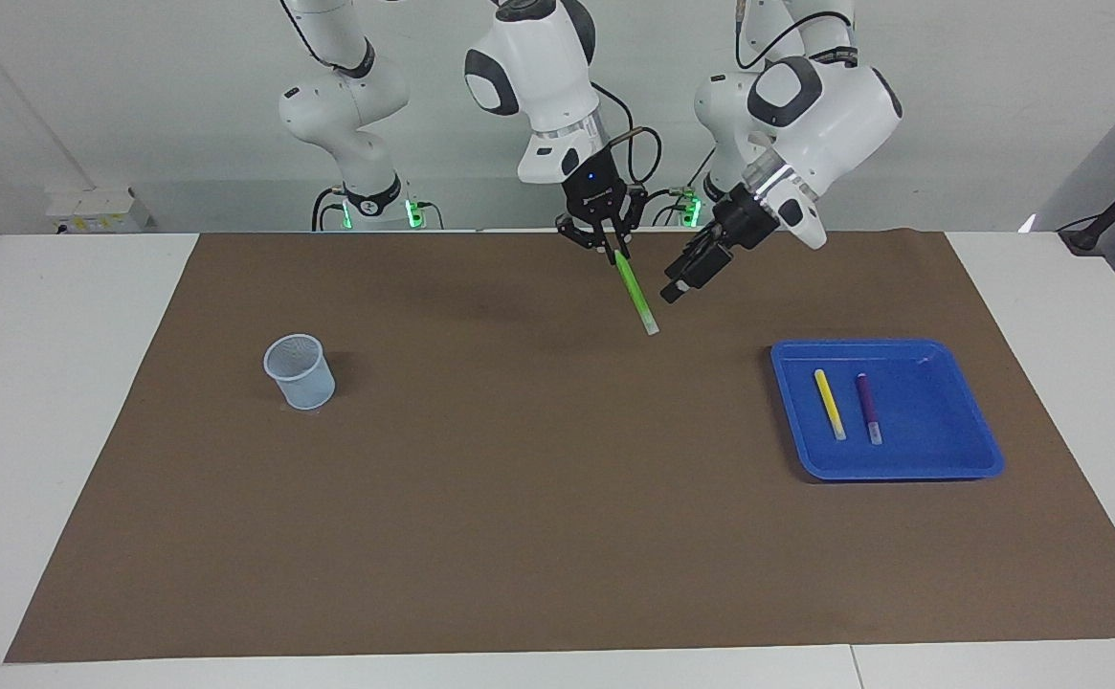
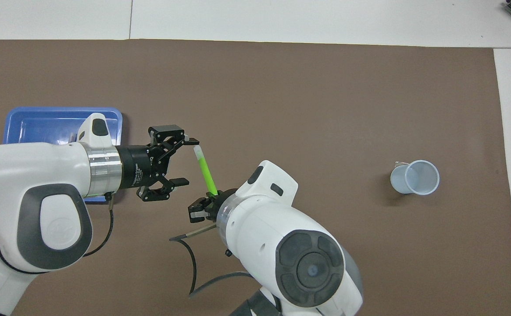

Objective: Right arm passes pens to left for tray arrangement
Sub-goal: 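Close the left gripper on the green pen held by the right gripper, then carry the green pen to the tray while the right gripper withdraws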

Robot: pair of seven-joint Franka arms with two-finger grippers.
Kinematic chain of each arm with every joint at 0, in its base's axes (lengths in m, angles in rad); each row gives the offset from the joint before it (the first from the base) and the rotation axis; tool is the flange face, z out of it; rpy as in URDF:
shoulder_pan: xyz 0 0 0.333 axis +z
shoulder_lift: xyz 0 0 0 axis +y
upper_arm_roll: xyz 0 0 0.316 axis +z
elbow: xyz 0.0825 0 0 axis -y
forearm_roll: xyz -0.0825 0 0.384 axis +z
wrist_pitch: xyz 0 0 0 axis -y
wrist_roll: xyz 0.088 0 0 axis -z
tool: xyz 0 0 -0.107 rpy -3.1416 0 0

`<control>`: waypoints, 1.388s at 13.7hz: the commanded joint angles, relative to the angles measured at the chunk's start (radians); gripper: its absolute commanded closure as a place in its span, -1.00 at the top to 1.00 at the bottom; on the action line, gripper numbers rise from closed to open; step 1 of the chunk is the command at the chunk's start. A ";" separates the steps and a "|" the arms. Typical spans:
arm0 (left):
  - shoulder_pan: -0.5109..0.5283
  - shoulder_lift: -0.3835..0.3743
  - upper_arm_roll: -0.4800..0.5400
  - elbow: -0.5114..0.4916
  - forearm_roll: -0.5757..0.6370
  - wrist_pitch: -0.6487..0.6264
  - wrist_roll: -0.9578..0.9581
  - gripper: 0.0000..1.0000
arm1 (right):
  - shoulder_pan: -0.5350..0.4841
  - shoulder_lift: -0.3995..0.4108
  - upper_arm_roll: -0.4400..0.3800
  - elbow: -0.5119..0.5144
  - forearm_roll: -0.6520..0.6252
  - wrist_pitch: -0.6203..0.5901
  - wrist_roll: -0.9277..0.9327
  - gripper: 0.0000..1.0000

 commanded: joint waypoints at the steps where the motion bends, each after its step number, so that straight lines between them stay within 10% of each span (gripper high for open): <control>1: 0.003 0.114 0.006 0.114 -0.034 -0.134 0.041 0.96 | 0.001 0.009 0.002 0.019 0.006 -0.010 0.012 -1.00; 15: 0.024 0.115 0.020 0.175 0.011 -0.320 0.049 0.59 | 0.001 0.009 0.002 0.018 0.003 -0.003 -0.032 -1.00; 19: 0.030 0.115 0.020 0.177 0.011 -0.328 0.072 -0.22 | -0.001 0.009 0.001 0.016 0.001 -0.002 -0.036 -1.00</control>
